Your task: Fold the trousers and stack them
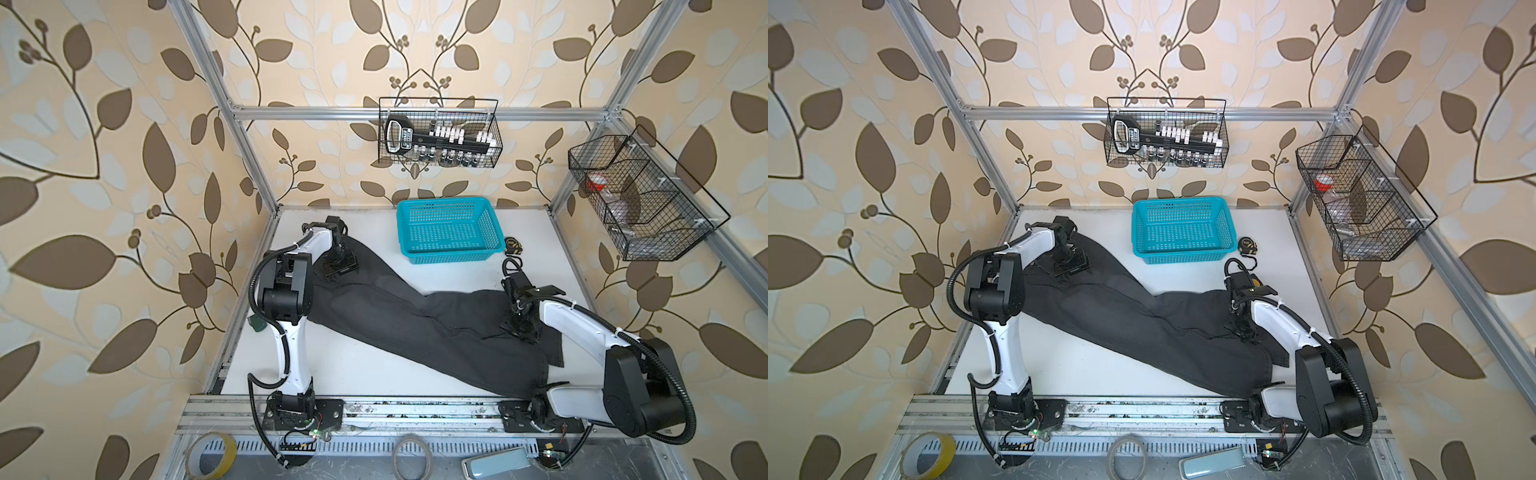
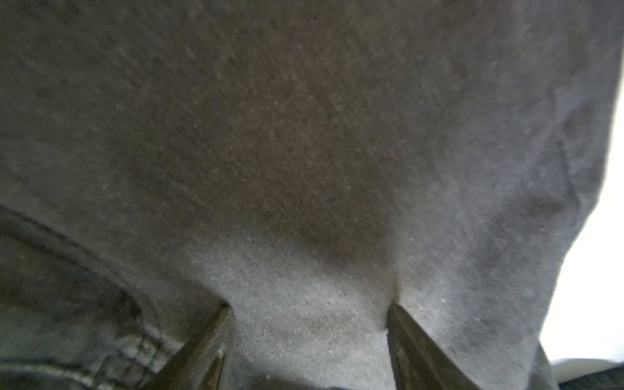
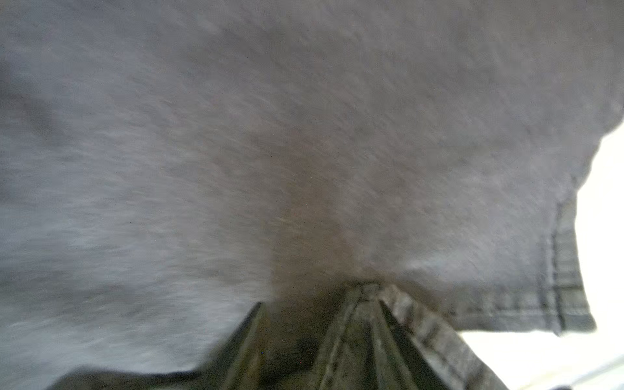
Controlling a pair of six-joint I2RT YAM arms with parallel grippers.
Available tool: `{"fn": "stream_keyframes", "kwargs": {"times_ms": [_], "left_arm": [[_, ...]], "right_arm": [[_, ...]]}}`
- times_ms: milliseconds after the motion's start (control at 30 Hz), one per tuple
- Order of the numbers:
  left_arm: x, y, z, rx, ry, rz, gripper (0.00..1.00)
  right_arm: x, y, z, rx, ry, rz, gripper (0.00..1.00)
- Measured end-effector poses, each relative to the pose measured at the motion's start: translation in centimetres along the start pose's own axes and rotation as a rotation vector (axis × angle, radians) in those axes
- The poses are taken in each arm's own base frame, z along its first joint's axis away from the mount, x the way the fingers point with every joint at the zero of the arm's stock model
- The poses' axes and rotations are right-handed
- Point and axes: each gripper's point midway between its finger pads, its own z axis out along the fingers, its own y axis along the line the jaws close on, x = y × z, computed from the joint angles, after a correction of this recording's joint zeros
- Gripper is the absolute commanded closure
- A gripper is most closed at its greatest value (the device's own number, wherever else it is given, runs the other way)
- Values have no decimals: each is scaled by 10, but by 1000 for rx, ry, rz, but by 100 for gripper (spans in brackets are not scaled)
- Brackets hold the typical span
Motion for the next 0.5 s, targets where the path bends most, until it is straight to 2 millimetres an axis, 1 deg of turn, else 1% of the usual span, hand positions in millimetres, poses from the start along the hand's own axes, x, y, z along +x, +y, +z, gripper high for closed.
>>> {"fn": "stream_keyframes", "kwargs": {"times_ms": [67,167,267,300,367,400,500], "left_arm": [[1,2,2,-7,0,5,28],[1,4,3,-19,-4,9,29],[1,5,4,-23,-5,10,29],[1,6,4,-24,-6,11,29],[1,6,4,-28,-7,15,29],[1,7,4,-31,-8,17,29],[1,9,4,-38,-12,18,29]], "right_arm": [[2,-7,-3,20,-7,22,70],[2,-16,-10,37,-32,56,83],[2,-24,-16,55,-49,92,90],[2,-28,-17,62,-54,111,94],[1,-37,-21,74,-63,163,96],[1,-42,-24,81,-69,197,94],[2,-59,-30,111,-84,294,88]]}}
